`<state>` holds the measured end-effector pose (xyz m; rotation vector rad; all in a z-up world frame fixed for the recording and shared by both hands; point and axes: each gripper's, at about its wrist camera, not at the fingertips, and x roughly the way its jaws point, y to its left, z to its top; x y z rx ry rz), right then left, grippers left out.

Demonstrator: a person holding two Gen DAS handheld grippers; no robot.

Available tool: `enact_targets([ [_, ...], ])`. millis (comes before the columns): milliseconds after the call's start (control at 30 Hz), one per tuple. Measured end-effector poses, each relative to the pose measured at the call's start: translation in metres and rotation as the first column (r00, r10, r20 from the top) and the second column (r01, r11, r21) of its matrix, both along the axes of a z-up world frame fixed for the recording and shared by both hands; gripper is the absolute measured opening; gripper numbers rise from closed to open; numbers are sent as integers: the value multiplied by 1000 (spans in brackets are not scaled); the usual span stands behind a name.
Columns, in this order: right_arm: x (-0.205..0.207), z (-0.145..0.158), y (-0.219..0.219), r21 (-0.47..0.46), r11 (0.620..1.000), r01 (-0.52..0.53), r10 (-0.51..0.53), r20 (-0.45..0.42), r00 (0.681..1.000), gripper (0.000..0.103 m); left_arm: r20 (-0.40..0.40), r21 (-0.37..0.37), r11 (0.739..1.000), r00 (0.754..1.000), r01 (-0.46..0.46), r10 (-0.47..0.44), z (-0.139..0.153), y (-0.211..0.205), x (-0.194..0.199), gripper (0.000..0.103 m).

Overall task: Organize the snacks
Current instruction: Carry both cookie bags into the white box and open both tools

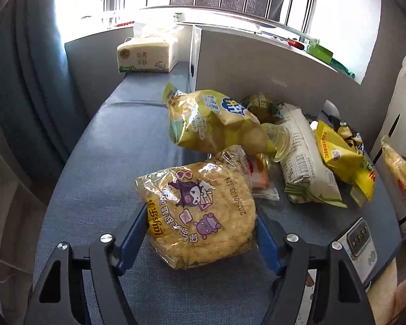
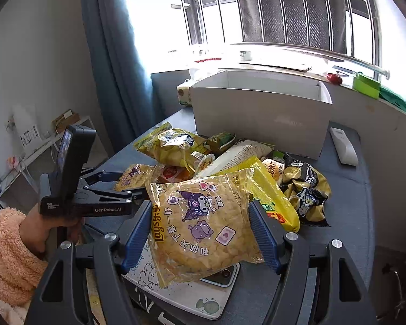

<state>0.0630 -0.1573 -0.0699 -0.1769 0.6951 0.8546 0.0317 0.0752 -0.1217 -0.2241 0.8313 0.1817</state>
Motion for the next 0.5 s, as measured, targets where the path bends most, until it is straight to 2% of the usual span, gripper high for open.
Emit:
enact_targets([
  [133,4,1,-1,15,1000,11,-11,-8,1000,75,73,-45,999,997,-11,14,22,12,-17,77],
  [267,13,9,-1,35,999,35,-34,-5,999,75,167,-51,999,986,1,7,57,16,-26,77],
  [500,65,51,5,112,987,113,-115,7,993,75,297,12,993,948,119,-117,123,12,22,78],
])
